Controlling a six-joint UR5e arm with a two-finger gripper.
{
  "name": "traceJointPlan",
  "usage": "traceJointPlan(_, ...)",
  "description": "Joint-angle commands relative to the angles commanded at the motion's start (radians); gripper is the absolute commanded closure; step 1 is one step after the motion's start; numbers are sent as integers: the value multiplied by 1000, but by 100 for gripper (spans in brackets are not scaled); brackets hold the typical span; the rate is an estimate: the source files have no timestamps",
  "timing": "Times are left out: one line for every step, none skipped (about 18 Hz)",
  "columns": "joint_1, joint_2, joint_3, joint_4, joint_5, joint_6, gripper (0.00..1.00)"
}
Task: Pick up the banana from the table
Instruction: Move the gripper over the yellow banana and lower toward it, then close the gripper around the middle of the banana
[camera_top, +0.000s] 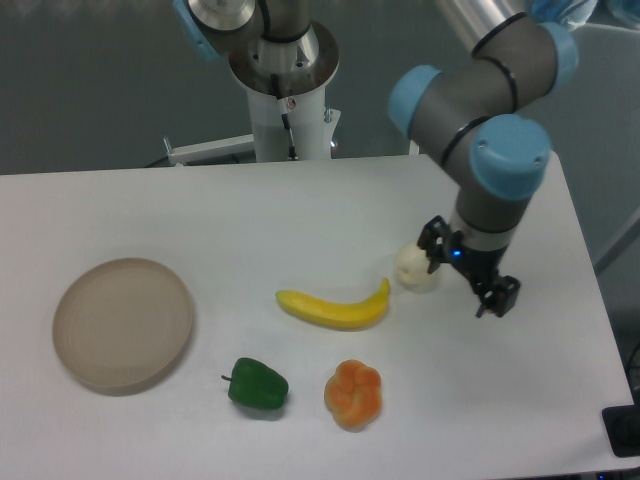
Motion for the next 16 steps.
traceJointPlan(-11, -15, -3, 17, 0, 6, 0)
traceJointPlan(-14, -20, -20, 43, 0, 3, 0)
traceJointPlan(-15, -22, -38, 76, 0, 11, 0)
traceJointPlan(-14, -23, -67, 125, 5, 20, 0)
traceJointPlan(-12, -22, -87, 153, 5, 20, 0)
traceJointPlan(-9, -20, -106, 191, 5, 40, 0)
traceJointPlan(-9, -20, -123, 207, 6, 52, 0)
traceJointPlan(-9, -23, -130, 209, 6, 58, 0)
traceJointPlan(-12, -25, -162, 209, 6, 57, 0)
traceJointPlan(-18, -22, -194, 209, 6, 51, 0)
traceJointPlan(-50, -6, -240, 213, 6, 44, 0)
traceJointPlan(-72, 12, -264, 213, 6, 44, 0)
traceJointPlan(-80, 32, -296, 216, 8, 44, 0)
traceJointPlan(-89, 41, -320, 219, 6, 44, 0)
traceJointPlan(-103, 44, -328, 219, 5, 43, 0)
traceJointPlan(-117, 47, -336, 219, 3, 43, 0)
